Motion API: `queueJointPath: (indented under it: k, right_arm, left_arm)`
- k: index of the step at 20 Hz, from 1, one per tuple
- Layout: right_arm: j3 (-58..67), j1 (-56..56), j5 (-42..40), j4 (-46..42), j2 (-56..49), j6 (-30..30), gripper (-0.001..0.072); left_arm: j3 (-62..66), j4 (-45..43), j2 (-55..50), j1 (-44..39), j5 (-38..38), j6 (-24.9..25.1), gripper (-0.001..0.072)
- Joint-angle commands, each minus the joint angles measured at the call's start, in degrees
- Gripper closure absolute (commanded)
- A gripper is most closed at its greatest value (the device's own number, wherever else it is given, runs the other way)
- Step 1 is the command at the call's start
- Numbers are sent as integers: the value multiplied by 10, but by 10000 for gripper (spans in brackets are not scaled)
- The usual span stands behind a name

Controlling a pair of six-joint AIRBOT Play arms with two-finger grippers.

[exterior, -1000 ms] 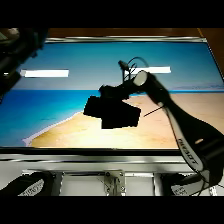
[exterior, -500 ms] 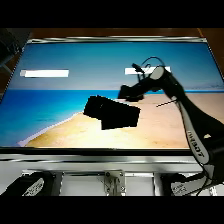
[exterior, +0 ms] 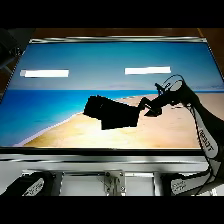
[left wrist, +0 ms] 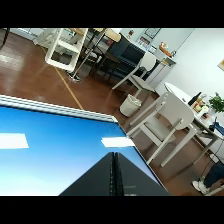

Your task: Fold the shirts.

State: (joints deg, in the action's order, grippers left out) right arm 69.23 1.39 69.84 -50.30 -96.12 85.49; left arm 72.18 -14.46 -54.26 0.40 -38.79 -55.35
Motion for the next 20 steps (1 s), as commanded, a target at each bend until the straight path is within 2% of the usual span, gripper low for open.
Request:
queueJointPath:
  k: [1, 3, 4, 5, 6, 7, 10, 13, 17, 20]
  right_arm:
    - [-28, 20, -48, 118, -47, -54, 35]
    - [-28, 34, -74, 134, -66, -54, 41]
    - [-28, 36, -80, 141, -73, -54, 104]
    - [-28, 38, -83, 150, -78, -55, 249]
    - [-28, 37, -88, 157, -79, -67, 559]
    - [-22, 33, -90, 166, -78, -88, 643]
    - [38, -3, -84, 167, -70, -155, 644]
    - [120, -92, -105, 149, -52, -154, 644]
    - [172, -266, -98, 70, -24, -90, 644]
    - [172, -396, -51, -14, -1, -47, 644]
  left_arm:
    - [0, -2, 0, 0, -9, -11, 665]
    - [0, -2, 0, -1, -10, -19, 665]
    - [0, -2, 0, -1, -11, -19, 665]
    - [0, -2, 0, -1, -17, -19, 665]
    - [0, -2, 0, -1, -25, -19, 665]
    - [0, -2, 0, -1, -32, -19, 665]
    - [0, -2, 0, -2, -53, -19, 665]
    - [0, -2, 0, -23, -54, -19, 665]
    - [0, -19, -7, -76, -54, -19, 665]
    - [-2, -21, -24, -118, -49, -19, 665]
